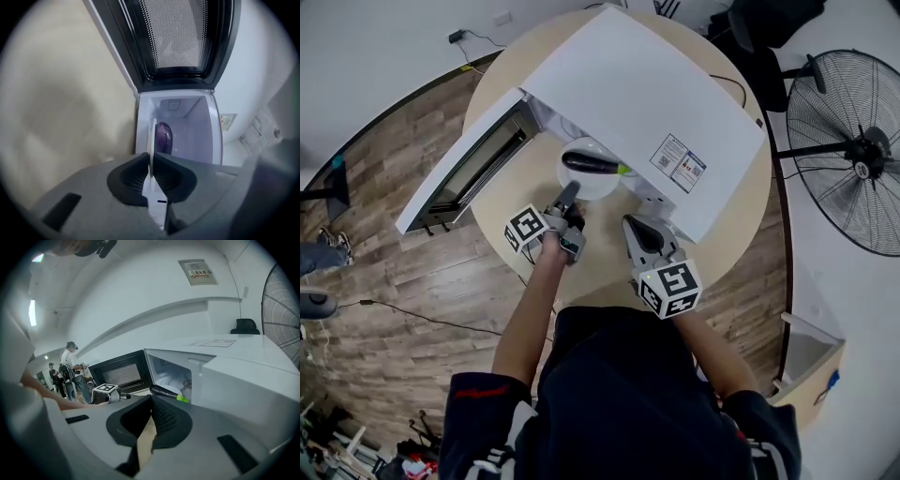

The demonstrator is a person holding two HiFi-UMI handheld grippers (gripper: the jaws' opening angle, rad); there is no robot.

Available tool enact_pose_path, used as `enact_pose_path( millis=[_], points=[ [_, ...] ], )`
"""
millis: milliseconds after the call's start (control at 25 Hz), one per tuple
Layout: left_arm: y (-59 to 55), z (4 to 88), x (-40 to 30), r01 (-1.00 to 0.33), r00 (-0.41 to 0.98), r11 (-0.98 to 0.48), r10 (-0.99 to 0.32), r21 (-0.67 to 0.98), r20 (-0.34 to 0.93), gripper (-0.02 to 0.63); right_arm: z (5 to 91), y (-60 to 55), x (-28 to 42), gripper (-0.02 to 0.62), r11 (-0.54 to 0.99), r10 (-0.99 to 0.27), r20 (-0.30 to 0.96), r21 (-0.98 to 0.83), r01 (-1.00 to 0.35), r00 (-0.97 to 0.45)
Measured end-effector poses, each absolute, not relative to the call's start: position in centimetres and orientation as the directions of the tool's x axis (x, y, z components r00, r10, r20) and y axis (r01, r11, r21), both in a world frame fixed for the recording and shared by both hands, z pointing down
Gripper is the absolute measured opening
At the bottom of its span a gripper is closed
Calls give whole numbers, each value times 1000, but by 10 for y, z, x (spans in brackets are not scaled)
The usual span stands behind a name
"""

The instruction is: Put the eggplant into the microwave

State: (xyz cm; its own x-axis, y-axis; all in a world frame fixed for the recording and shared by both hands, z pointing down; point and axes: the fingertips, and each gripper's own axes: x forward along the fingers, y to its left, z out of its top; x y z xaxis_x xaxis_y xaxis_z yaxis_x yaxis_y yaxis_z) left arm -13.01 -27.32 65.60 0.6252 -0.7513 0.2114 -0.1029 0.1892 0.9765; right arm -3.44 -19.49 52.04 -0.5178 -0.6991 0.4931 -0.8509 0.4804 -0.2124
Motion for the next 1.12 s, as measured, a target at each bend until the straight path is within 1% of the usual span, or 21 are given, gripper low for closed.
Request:
enact_pose_path(
  millis=[520, 1120],
  points=[
    [-296, 658, -114, -80, 637, 171, -749, 982, 183, 29, 526, -189, -38, 11, 486, -685, 507, -218, -847, -523],
    [-310, 660, -95, -111, 679, 152, -710, 982, 186, 29, 528, -183, -41, 11, 490, -678, 514, -217, -845, -525]
  ],
)
